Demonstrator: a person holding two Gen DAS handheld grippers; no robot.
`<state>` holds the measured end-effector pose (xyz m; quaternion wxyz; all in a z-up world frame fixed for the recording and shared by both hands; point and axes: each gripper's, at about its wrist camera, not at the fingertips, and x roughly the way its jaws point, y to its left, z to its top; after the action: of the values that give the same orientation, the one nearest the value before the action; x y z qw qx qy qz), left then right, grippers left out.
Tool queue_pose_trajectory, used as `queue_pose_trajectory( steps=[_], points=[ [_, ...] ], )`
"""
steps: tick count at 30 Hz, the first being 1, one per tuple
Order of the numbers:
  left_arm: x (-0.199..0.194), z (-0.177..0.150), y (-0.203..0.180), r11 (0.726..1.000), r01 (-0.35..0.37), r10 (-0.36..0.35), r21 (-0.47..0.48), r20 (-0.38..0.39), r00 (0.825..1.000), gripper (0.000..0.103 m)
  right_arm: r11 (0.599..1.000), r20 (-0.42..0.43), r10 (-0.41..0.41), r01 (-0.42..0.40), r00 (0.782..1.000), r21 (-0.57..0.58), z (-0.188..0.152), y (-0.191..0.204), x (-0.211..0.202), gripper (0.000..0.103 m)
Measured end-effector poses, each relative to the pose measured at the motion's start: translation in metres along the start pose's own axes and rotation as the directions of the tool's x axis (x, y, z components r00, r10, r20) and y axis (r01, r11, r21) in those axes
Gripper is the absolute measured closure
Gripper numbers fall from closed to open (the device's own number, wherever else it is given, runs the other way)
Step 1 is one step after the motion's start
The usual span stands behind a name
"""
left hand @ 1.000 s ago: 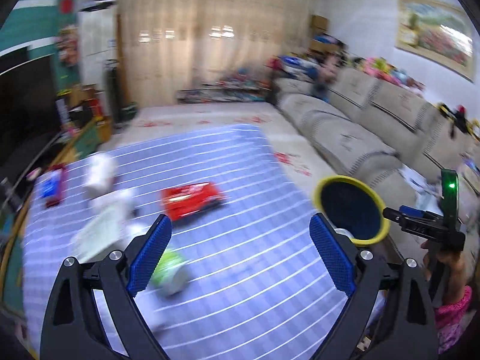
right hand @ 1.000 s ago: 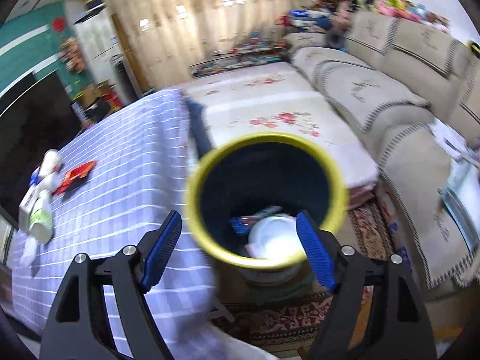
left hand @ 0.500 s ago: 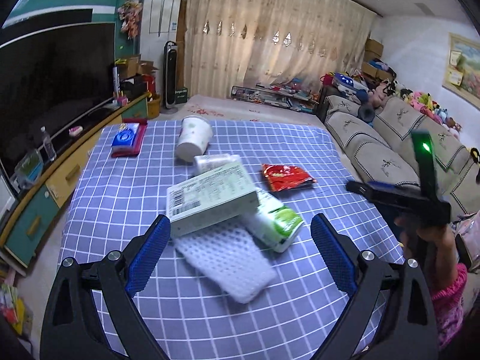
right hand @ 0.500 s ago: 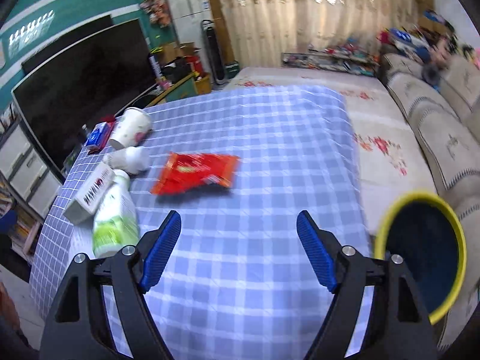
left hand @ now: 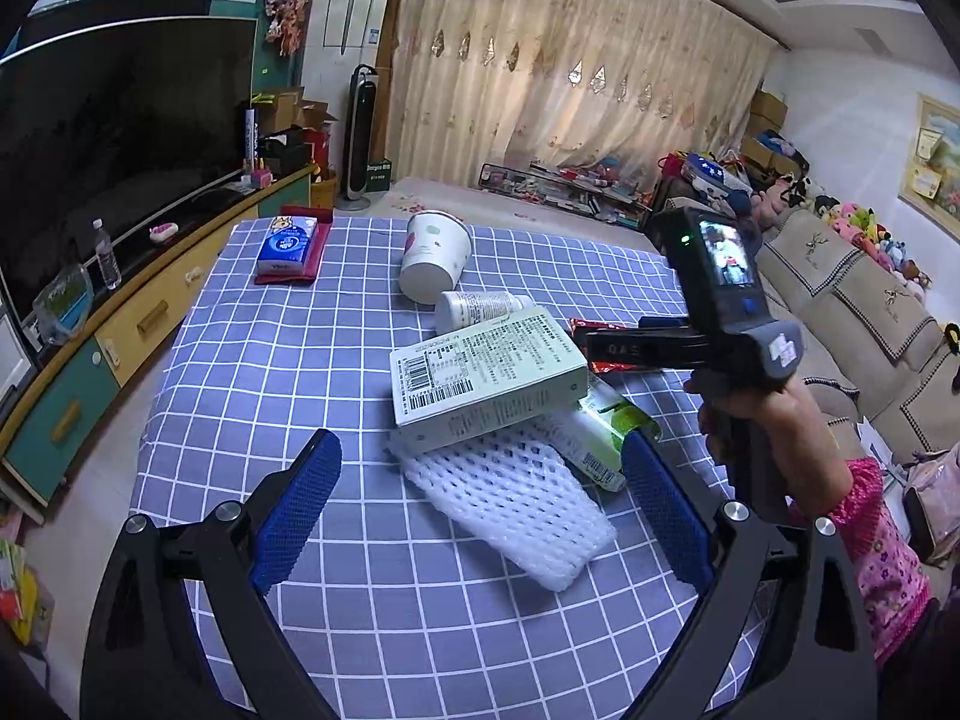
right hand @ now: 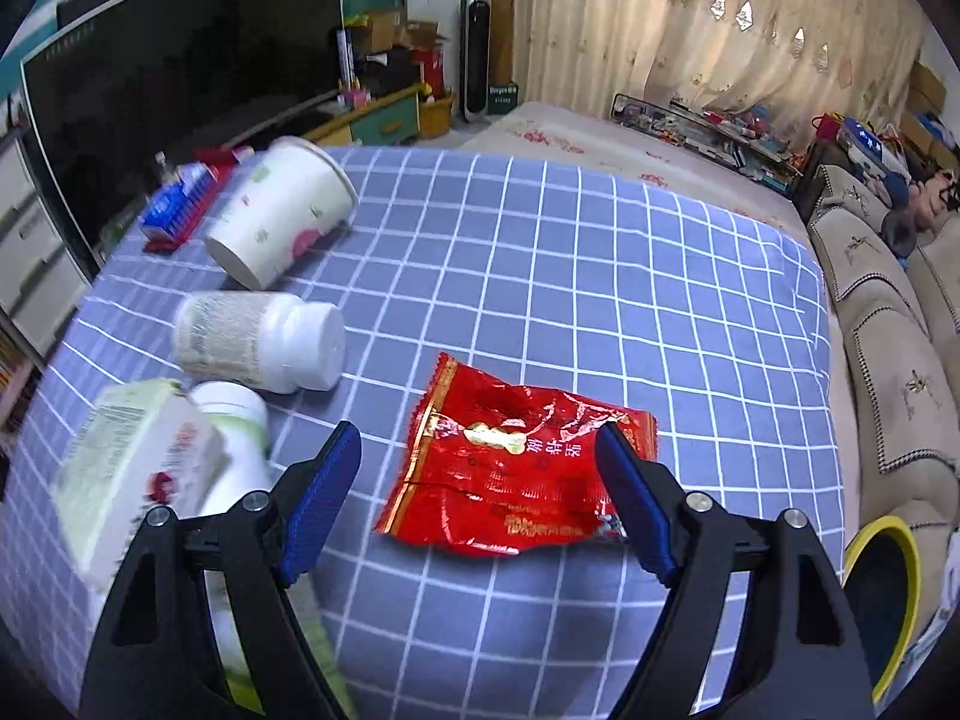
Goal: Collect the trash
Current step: 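Grasp the red snack wrapper with the right gripper, then carry the wrapper over the bin and open the right gripper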
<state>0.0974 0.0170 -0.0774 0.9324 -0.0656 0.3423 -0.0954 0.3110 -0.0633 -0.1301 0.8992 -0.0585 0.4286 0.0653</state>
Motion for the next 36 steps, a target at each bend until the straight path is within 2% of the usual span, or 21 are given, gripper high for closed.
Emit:
queue_pose_trajectory(
  steps=[6,11,16,20,23,29,31,33,35,36],
  points=[
    [0.011,0.001,-0.008,1.000,0.025,-0.025,0.008,-0.019,0.999,0.010,0.999,-0.017,-0.045,0.045,0.999,-0.016,-0.013,-0.015,0.002,0.027],
    [0.017,0.002,-0.019,0.998,0.052,-0.052,0.025,-0.026,0.998,0.010,0.998,-0.043,-0.066,0.067,0.997,0.015,-0.035,-0.052,-0.006,0.027],
    [0.021,0.005,-0.024,0.998,0.062,-0.062,0.025,-0.024,0.998,0.010,0.990,-0.025,0.053,-0.050,0.998,0.130,-0.040,-0.085,-0.015,0.027],
    [0.021,0.005,-0.025,0.998,0.060,-0.060,0.031,-0.023,0.998,0.010,0.985,-0.023,0.102,-0.097,0.995,0.143,-0.027,-0.080,-0.010,0.027],
    [0.023,0.004,-0.022,0.998,0.055,-0.054,0.027,-0.029,0.998,0.010,0.987,-0.028,0.088,-0.083,0.996,0.140,-0.020,-0.073,-0.005,0.027],
    [0.023,0.002,-0.016,0.999,0.051,-0.051,0.013,-0.030,0.998,0.010,0.986,-0.101,0.071,-0.055,0.992,0.156,-0.011,-0.064,0.022,0.028],
    [0.024,0.002,-0.014,0.999,0.050,-0.050,0.010,-0.032,0.998,0.010,0.989,-0.108,0.057,-0.041,0.993,0.143,-0.012,-0.060,0.023,0.035],
    [0.026,0.002,-0.013,0.999,0.052,-0.052,0.006,-0.034,0.998,0.010,0.989,-0.107,0.060,-0.045,0.992,0.140,-0.012,-0.059,0.021,0.051],
    [0.027,0.001,-0.014,0.998,0.055,-0.055,0.005,-0.038,0.998,0.010,0.988,-0.100,0.071,-0.056,0.992,0.144,-0.013,-0.058,0.018,0.080],
    [0.027,0.001,-0.015,0.998,0.057,-0.056,0.006,-0.040,0.998,0.010,0.986,-0.095,0.089,-0.074,0.992,0.151,-0.013,-0.059,0.016,0.089]
  ],
)
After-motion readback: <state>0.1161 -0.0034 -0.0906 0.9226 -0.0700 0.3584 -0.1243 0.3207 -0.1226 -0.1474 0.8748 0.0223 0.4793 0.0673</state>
